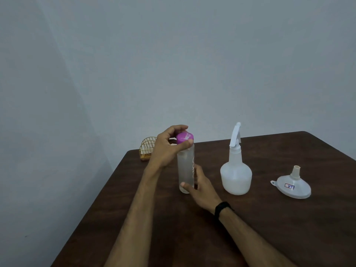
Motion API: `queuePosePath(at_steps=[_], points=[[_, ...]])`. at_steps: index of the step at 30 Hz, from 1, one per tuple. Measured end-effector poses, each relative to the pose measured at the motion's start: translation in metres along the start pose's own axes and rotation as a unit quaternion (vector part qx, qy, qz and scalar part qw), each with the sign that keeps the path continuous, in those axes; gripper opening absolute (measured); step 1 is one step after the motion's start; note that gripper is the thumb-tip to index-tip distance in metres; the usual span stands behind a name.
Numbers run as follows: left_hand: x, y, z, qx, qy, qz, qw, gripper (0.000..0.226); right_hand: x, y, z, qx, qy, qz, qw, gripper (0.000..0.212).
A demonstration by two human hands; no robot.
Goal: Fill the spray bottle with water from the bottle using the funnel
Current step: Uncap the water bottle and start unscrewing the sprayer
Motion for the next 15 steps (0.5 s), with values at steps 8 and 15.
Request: queuePosePath(at_steps=[8,15], points=[[0.025,-0.01,0.014,-0.045,0.042,0.089,0.994,0.047,-0.004,0.001,-0.003,0.01,-0.026,-0.005,1.0,0.064],[0.011,-0.017,0.021,-0.001,0.068,0.043,0.997,0.039,-0.006,0.005,0.002,-0.009,-0.007,-0.022,1.0,0.07]])
Point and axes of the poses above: each hand's wrist, its own y-axis away from the middle knuckle, its own x-axis out of the palm, z = x × y, the point moved 8 cm from there along -y, towards the middle knuckle, and after that the axes turned 14 degrees about y, right-handed, at the moved point
